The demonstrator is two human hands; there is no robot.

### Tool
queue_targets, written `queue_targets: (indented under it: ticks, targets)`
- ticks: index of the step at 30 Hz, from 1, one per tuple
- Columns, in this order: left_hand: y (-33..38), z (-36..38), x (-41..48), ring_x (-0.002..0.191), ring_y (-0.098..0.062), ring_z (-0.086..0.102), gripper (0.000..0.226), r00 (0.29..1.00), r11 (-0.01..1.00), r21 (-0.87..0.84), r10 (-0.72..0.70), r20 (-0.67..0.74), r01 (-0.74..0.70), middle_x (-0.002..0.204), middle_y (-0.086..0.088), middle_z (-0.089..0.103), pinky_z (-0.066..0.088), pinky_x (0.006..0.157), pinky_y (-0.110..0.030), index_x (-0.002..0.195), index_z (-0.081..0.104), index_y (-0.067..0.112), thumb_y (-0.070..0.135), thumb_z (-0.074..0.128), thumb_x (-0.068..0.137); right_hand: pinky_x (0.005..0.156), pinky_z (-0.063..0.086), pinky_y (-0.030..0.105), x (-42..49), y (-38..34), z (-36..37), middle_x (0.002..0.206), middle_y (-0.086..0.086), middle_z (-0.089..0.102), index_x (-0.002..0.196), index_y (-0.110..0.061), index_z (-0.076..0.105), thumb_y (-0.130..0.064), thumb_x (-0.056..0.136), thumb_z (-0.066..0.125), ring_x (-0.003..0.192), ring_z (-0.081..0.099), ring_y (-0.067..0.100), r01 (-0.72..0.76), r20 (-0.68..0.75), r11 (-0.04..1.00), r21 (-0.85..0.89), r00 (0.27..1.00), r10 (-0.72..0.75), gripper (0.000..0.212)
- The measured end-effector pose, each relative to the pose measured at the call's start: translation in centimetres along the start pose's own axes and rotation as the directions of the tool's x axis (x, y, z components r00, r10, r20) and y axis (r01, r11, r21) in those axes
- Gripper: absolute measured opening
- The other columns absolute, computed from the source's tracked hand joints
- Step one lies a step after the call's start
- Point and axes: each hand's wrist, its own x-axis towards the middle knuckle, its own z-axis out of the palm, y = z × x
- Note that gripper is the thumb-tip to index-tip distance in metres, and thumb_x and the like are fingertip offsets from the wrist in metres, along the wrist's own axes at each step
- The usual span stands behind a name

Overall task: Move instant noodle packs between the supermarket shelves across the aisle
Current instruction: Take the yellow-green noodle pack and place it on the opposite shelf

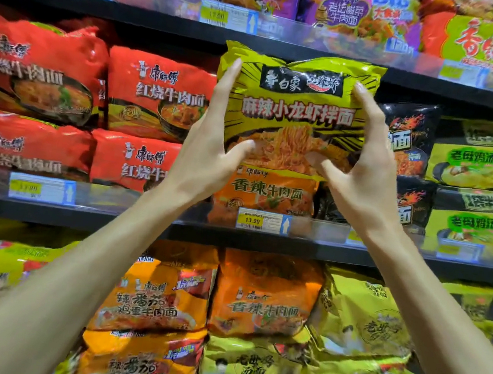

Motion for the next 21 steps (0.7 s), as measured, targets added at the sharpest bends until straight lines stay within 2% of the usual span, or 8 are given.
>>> queue_targets:
  ticks: [2,4,7,9,13,15,18,21]
  targets:
    - [0.5,-0.4,-0.5,0.148,0.003,0.012,0.092,1.0,1.0,-0.024,0.011,-0.004,-0.011,0.17,-0.001,0.012,0.004,0.109,0.005,0.162,0.008,0.015,0.003,0.066,0.092,0.117,0.026,0.019,-0.4,-1.1,-0.7,0.156,0.004,0.038,0.154,-0.009,0.029,-0.006,0.079,0.082,0.144,0.034,0.011,0.012,-0.01,1.0,-0.01,1.0,-0.012,0.092]
    - [1.2,-0.8,-0.8,0.141,0.011,0.01,0.092,1.0,0.999,-0.049,0.012,-0.012,-0.012,0.17,-0.001,0.012,0.004,0.107,0.006,0.162,0.008,0.015,0.002,0.066,0.092,0.117,0.033,0.028,-0.8,-2.1,-1.3,0.156,0.005,0.039,0.154,-0.007,0.028,-0.005,0.079,0.081,0.144,0.039,0.017,0.026,-0.013,1.0,-0.018,1.0,-0.026,0.091]
    - [2.3,-1.4,-1.4,0.144,0.011,0.011,0.092,1.0,0.996,-0.085,0.001,-0.011,-0.002,0.17,0.001,0.013,0.006,0.109,0.005,0.162,0.009,0.016,0.001,0.066,0.092,0.111,0.043,0.033,-1.0,-3.3,-2.4,0.156,0.0,0.039,0.154,-0.009,0.028,-0.003,0.079,0.081,0.136,0.05,0.018,0.019,-0.003,1.0,0.001,1.0,-0.019,0.092]
    - [3.1,-1.8,-1.9,0.15,0.004,0.012,0.092,1.0,0.995,-0.1,-0.005,-0.01,0.004,0.17,0.002,0.013,0.008,0.112,0.001,0.162,0.009,0.016,0.0,0.066,0.091,0.11,0.043,0.037,-1.2,-4.0,-3.2,0.155,-0.002,0.039,0.154,-0.01,0.029,-0.002,0.078,0.081,0.137,0.048,0.017,0.005,-0.002,1.0,0.018,1.0,-0.005,0.092]
    - [4.2,-2.8,-2.9,0.144,0.012,0.013,0.093,1.0,0.994,-0.109,-0.015,-0.017,0.013,0.169,0.005,0.015,0.01,0.11,0.003,0.162,0.011,0.015,-0.002,0.066,0.09,0.113,0.04,0.033,-1.6,-5.8,-4.4,0.154,-0.003,0.039,0.153,-0.009,0.03,-0.006,0.079,0.082,0.14,0.043,0.012,-0.008,0.002,1.0,0.025,1.0,0.008,0.091]
    - [4.7,-3.6,-3.5,0.137,0.027,0.012,0.094,1.0,0.994,-0.109,-0.023,-0.008,0.022,0.162,0.019,0.018,0.011,0.108,0.004,0.162,0.011,0.018,-0.002,0.066,0.089,0.113,0.039,0.029,-1.8,-6.9,-4.7,0.155,-0.002,0.039,0.153,-0.008,0.03,-0.009,0.079,0.083,0.14,0.043,0.012,-0.004,0.011,1.0,0.02,1.0,0.003,0.091]
    - [5.4,-5.1,-4.9,0.119,0.042,0.012,0.092,0.998,0.997,-0.065,-0.053,-0.015,0.052,0.144,0.037,0.018,0.014,0.101,0.009,0.161,0.014,0.018,-0.001,0.067,0.087,0.111,0.041,0.035,-2.6,-8.6,-5.0,0.155,0.001,0.042,0.153,-0.01,0.031,-0.013,0.078,0.084,0.138,0.047,0.018,-0.018,0.026,0.999,0.044,1.0,0.017,0.091]
    - [7.1,-7.2,-6.9,0.128,0.037,0.01,0.095,0.995,0.995,-0.032,-0.098,-0.015,0.098,0.16,0.021,0.021,0.012,0.107,0.005,0.161,0.014,0.02,0.002,0.071,0.088,0.111,0.041,0.039,-3.6,-10.6,-5.1,0.153,0.001,0.044,0.152,-0.01,0.033,-0.013,0.079,0.083,0.138,0.047,0.018,-0.005,0.042,0.997,0.076,0.999,0.002,0.089]
